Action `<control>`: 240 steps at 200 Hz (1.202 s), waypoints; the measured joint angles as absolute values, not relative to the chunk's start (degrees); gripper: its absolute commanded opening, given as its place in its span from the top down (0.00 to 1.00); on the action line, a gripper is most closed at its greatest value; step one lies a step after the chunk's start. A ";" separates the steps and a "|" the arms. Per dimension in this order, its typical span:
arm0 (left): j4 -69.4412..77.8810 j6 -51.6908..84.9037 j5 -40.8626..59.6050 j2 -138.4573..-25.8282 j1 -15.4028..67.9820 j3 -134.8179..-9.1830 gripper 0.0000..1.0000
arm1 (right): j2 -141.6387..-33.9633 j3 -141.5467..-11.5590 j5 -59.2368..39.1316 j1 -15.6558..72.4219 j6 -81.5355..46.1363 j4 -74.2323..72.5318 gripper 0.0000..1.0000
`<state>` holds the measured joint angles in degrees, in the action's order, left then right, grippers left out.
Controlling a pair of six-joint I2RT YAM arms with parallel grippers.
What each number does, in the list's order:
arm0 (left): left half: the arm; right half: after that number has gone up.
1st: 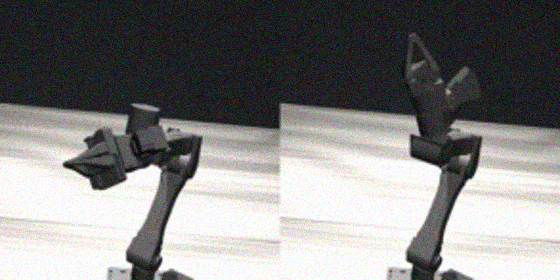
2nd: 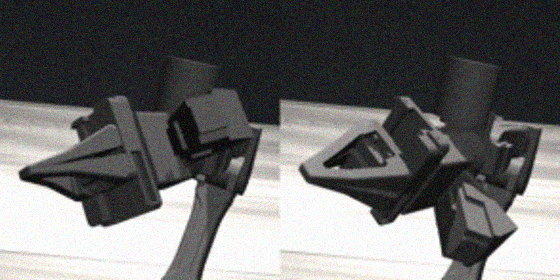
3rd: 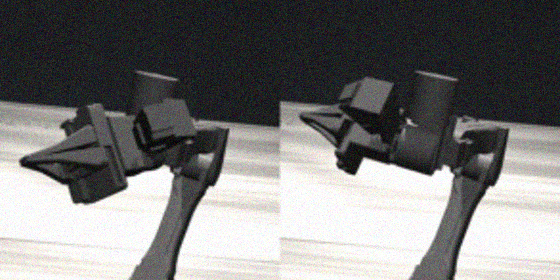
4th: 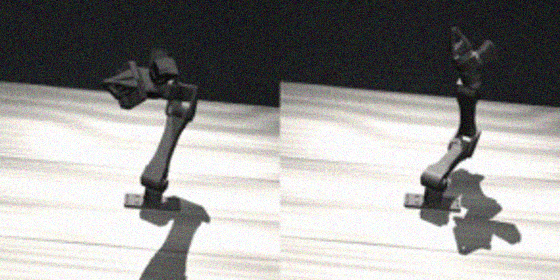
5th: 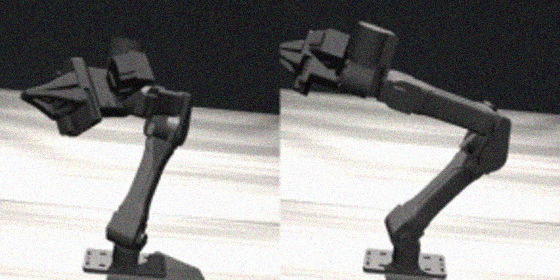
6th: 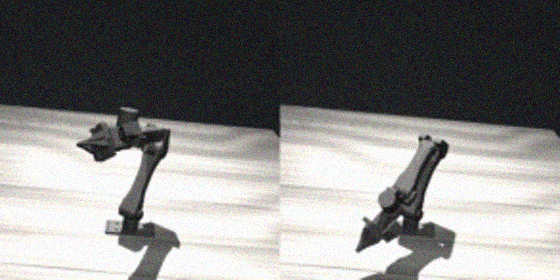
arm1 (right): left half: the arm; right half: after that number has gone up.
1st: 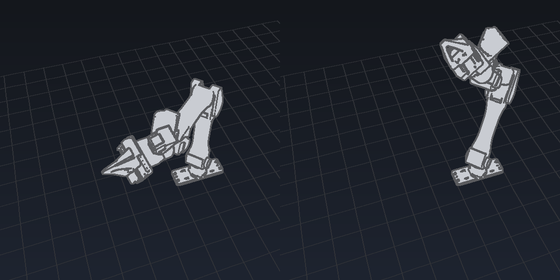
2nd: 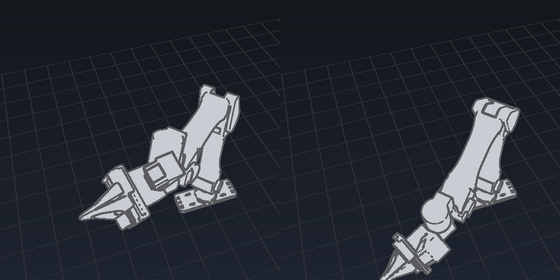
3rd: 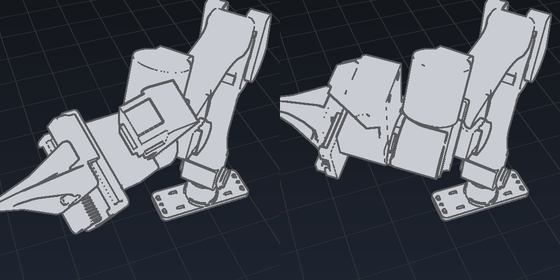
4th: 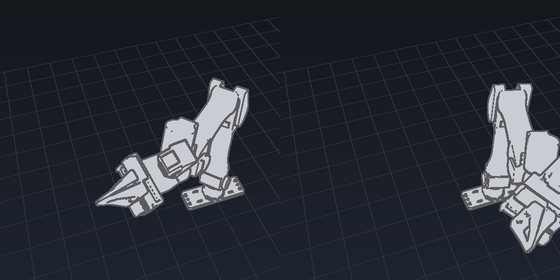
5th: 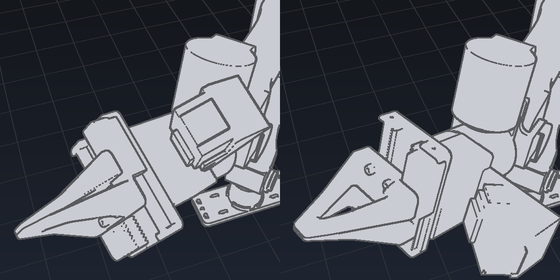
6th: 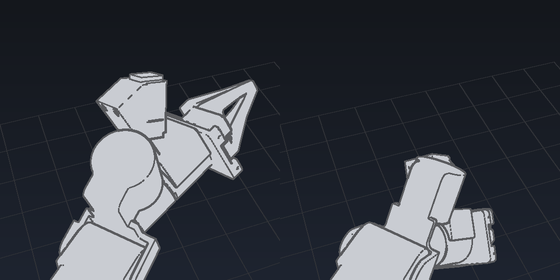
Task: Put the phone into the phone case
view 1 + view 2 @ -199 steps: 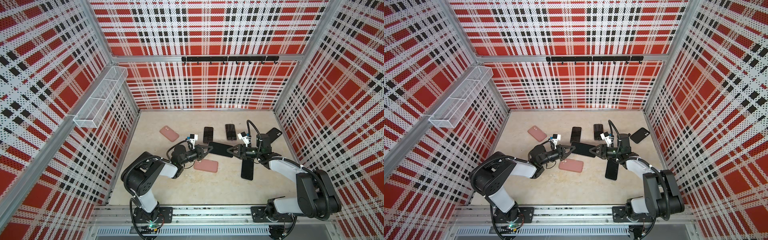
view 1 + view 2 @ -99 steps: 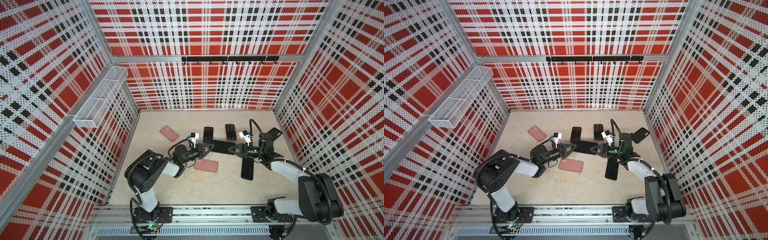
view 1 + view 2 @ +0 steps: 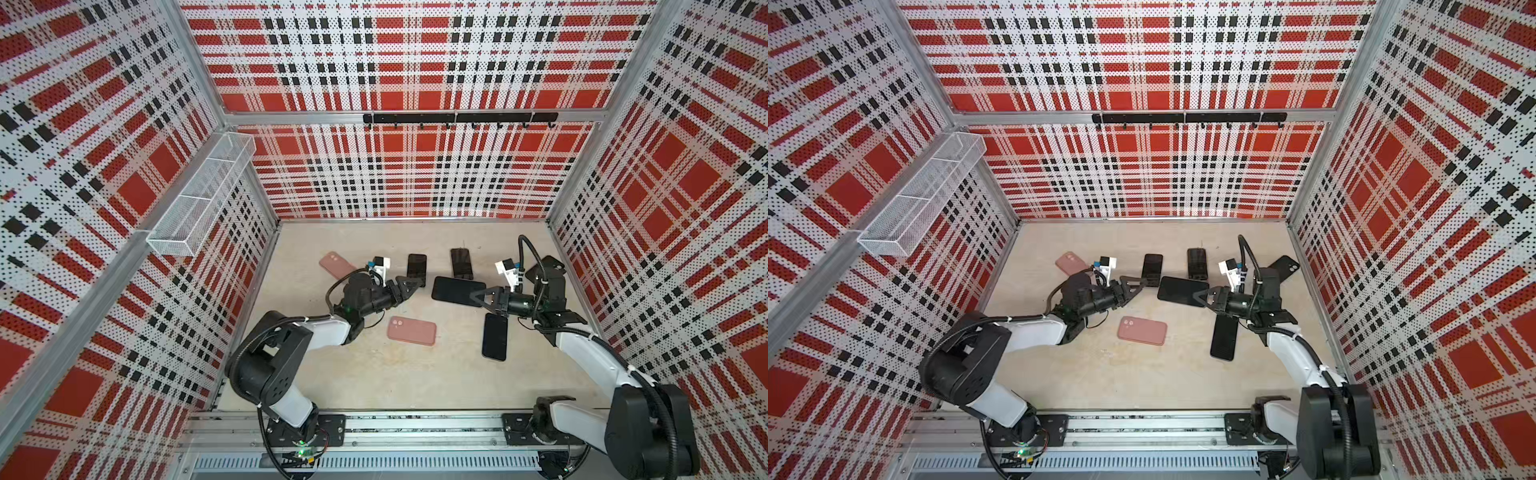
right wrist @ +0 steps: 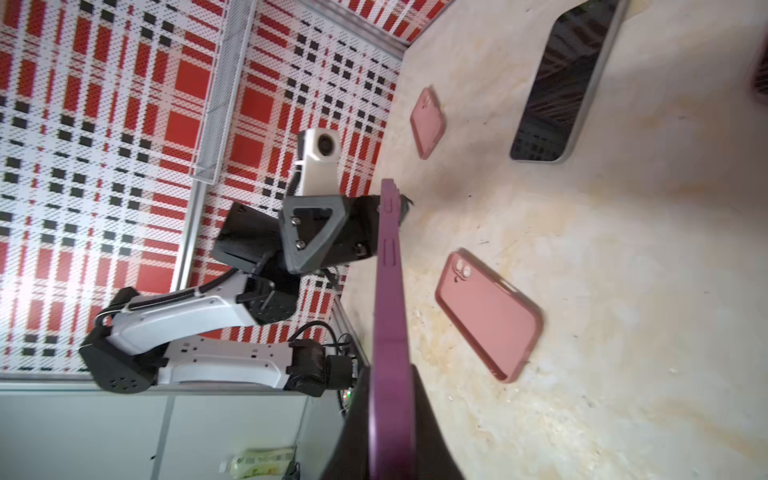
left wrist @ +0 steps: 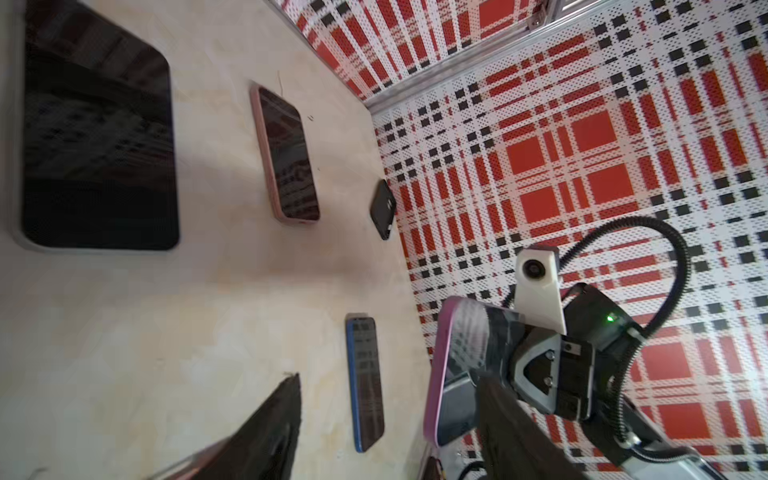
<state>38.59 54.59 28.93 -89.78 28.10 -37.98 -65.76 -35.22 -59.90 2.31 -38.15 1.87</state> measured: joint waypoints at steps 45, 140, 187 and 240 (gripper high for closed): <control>11.31 39.42 19.59 -83.81 26.13 -43.51 0.34 | -61.87 -35.66 -53.56 1.80 -32.84 13.52 1.00; -5.96 34.20 9.76 -87.81 31.59 -42.04 0.54 | -57.87 -27.99 -51.11 9.93 -39.29 15.31 1.00; -7.44 34.11 7.29 -88.64 31.90 -42.04 0.54 | -62.06 -25.32 -50.09 16.23 -45.15 7.29 1.00; -7.22 34.04 7.09 -91.31 32.05 -42.04 0.68 | -65.78 -25.23 -49.28 17.52 -48.07 -0.14 1.00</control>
<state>-7.22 34.04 7.09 -91.31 32.05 -42.04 -65.78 -25.23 -49.28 17.52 -48.07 -0.14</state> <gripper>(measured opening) 0.347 0.107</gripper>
